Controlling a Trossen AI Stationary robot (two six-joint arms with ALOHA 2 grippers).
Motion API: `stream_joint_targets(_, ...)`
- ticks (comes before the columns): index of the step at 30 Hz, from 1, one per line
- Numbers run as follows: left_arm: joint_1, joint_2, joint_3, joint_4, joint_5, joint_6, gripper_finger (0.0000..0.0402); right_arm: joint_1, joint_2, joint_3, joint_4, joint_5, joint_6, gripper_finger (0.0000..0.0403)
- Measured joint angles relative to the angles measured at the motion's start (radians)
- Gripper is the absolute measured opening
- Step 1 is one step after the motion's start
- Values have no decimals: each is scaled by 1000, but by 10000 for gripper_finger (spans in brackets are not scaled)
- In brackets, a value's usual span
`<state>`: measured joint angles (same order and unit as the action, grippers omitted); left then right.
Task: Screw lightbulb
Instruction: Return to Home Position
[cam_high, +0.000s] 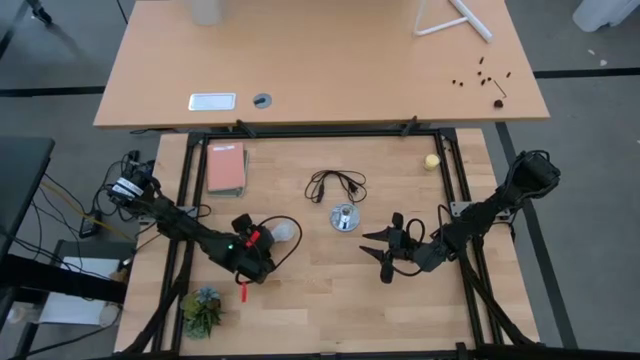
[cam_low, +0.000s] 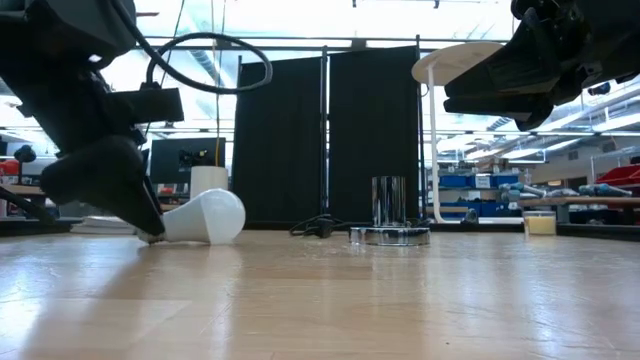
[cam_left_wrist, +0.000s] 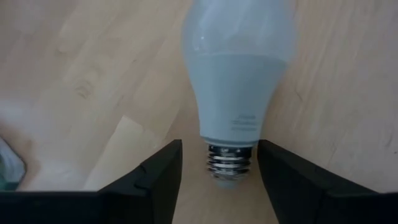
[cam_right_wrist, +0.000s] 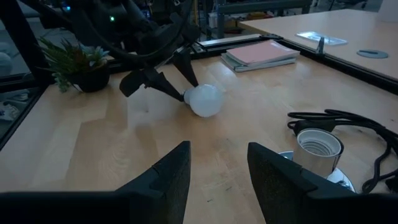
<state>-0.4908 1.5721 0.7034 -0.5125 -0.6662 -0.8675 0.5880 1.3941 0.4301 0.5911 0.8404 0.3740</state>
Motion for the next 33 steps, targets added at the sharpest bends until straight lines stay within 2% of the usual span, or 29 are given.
stream_joint_targets(4, 0, -1, 33, -56, -2, 1, 215, 0, 0, 0, 0, 0, 0, 167)
stream_joint_targets(13, -1, -2, 135, -136, 76, 30, 214, 0, 0, 0, 0, 0, -2, 167)
stream_joint_targets(16, -11, -3, 187, -148, 71, 61, 214, 2, 0, 0, 0, -6, -7, 167)
stream_joint_targets(18, -30, -3, 218, -132, 46, 106, 214, 7, -14, 0, 1, -50, -15, 167)
stream_joint_targets(22, -86, -21, 247, -100, -56, 185, 214, 8, -75, 0, -17, -165, -76, 167)
stream_joint_targets(28, -140, -136, 212, -64, -159, 186, 214, 8, -212, -78, -26, -214, -132, 167)
stream_joint_targets(33, -166, -229, 121, 9, -143, 177, 214, 9, -355, -189, -20, -210, -115, 167)
